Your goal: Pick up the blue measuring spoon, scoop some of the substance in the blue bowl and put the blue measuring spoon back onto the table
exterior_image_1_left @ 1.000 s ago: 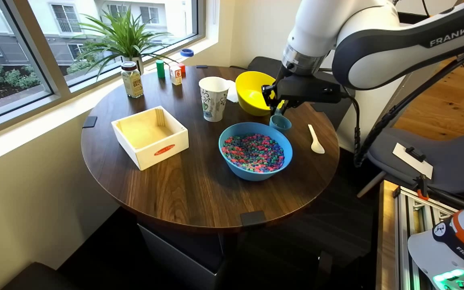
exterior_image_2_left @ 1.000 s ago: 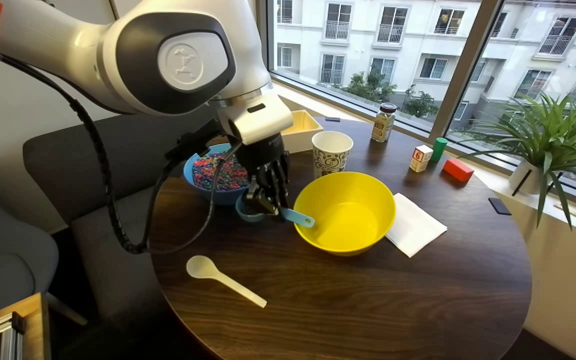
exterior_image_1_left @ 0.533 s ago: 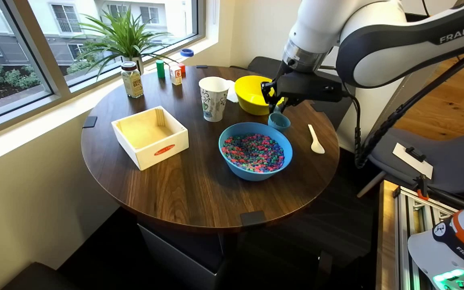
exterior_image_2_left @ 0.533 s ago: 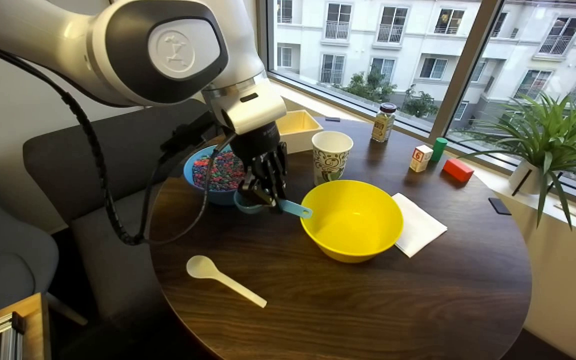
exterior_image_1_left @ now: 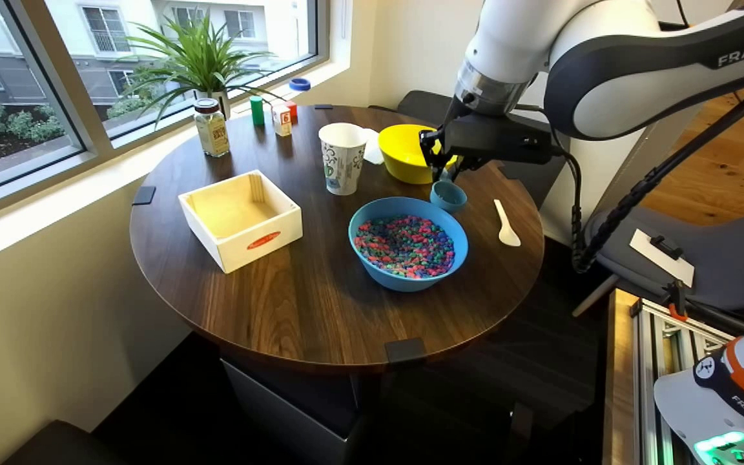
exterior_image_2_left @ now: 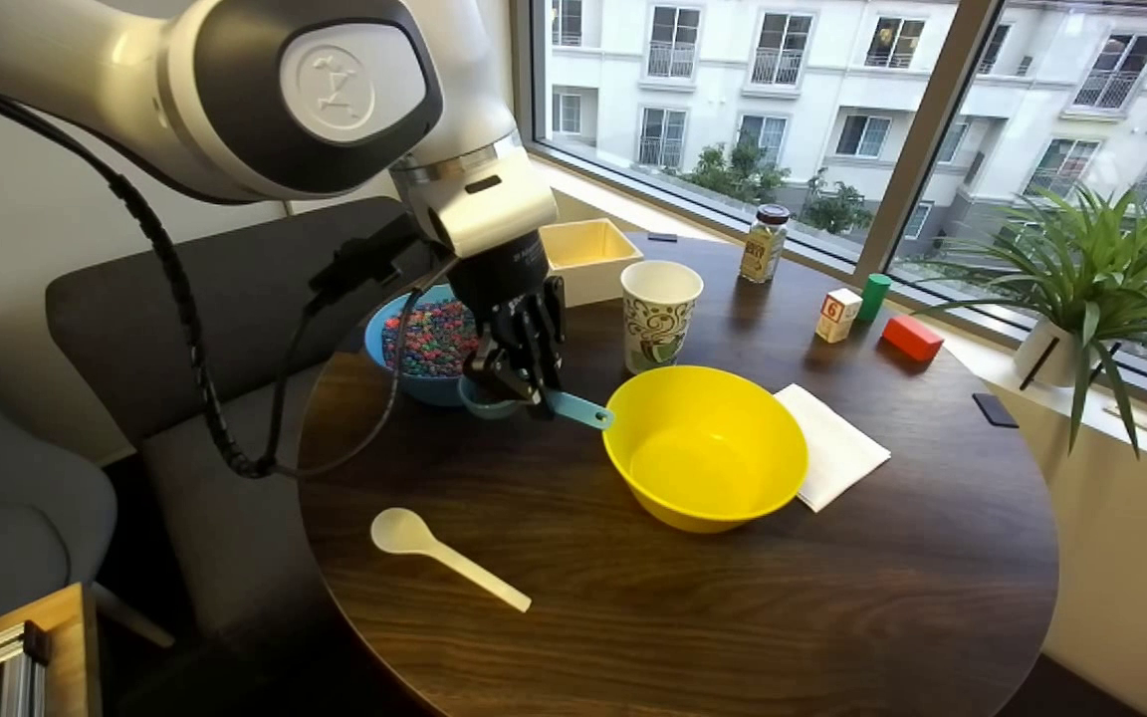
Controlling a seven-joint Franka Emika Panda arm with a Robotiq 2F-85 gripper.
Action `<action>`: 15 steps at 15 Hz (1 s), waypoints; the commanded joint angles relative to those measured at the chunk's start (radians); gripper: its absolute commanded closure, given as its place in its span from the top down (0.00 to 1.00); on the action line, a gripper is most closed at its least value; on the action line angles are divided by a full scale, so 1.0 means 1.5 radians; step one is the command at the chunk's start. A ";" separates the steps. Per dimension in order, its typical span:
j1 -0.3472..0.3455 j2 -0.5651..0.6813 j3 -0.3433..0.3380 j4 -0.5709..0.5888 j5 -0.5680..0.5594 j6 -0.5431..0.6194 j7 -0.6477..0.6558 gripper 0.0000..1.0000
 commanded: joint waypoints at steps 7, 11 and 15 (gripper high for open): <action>0.007 -0.014 0.013 -0.013 0.008 -0.089 0.015 0.06; 0.000 -0.004 0.005 -0.024 -0.002 -0.062 -0.004 0.06; -0.004 0.005 -0.005 -0.034 -0.001 -0.039 -0.033 0.06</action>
